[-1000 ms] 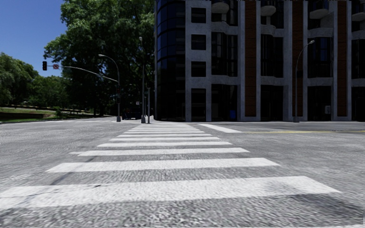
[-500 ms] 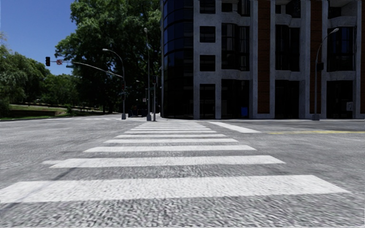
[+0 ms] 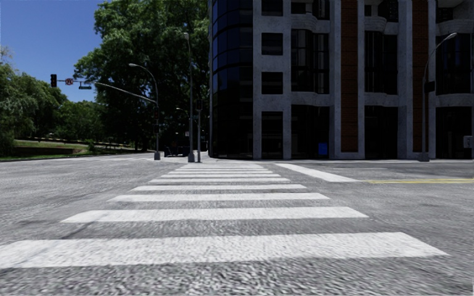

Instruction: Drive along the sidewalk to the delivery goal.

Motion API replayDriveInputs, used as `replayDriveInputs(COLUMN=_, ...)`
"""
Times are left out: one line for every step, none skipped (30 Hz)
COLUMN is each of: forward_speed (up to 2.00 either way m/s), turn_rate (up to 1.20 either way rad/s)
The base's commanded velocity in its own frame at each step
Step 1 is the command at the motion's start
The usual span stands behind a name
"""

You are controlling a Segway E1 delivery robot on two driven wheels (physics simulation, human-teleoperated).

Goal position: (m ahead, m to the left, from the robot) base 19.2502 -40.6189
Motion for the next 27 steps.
replayDriveInputs(forward_speed=2.00, turn_rate=0.00)
replayDriveInputs(forward_speed=2.00, turn_rate=0.00)
replayDriveInputs(forward_speed=2.00, turn_rate=0.00)
replayDriveInputs(forward_speed=2.00, turn_rate=0.00)
replayDriveInputs(forward_speed=2.00, turn_rate=0.00)
replayDriveInputs(forward_speed=2.00, turn_rate=0.00)
replayDriveInputs(forward_speed=2.00, turn_rate=0.00)
replayDriveInputs(forward_speed=2.00, turn_rate=0.00)
replayDriveInputs(forward_speed=2.00, turn_rate=0.00)
replayDriveInputs(forward_speed=2.00, turn_rate=0.00)
replayDriveInputs(forward_speed=2.00, turn_rate=0.00)
replayDriveInputs(forward_speed=2.00, turn_rate=0.00)
replayDriveInputs(forward_speed=2.00, turn_rate=0.00)
replayDriveInputs(forward_speed=2.00, turn_rate=0.00)
replayDriveInputs(forward_speed=2.00, turn_rate=0.00)
replayDriveInputs(forward_speed=2.00, turn_rate=0.00)
replayDriveInputs(forward_speed=2.00, turn_rate=0.00)
replayDriveInputs(forward_speed=2.00, turn_rate=0.00)
replayDriveInputs(forward_speed=2.00, turn_rate=0.00)
replayDriveInputs(forward_speed=2.00, turn_rate=0.00)
replayDriveInputs(forward_speed=2.00, turn_rate=0.00)
replayDriveInputs(forward_speed=2.00, turn_rate=0.00)
replayDriveInputs(forward_speed=2.00, turn_rate=0.00)
replayDriveInputs(forward_speed=2.00, turn_rate=0.00)
replayDriveInputs(forward_speed=2.00, turn_rate=0.00)
replayDriveInputs(forward_speed=2.00, turn_rate=0.00)
replayDriveInputs(forward_speed=2.00, turn_rate=0.00)
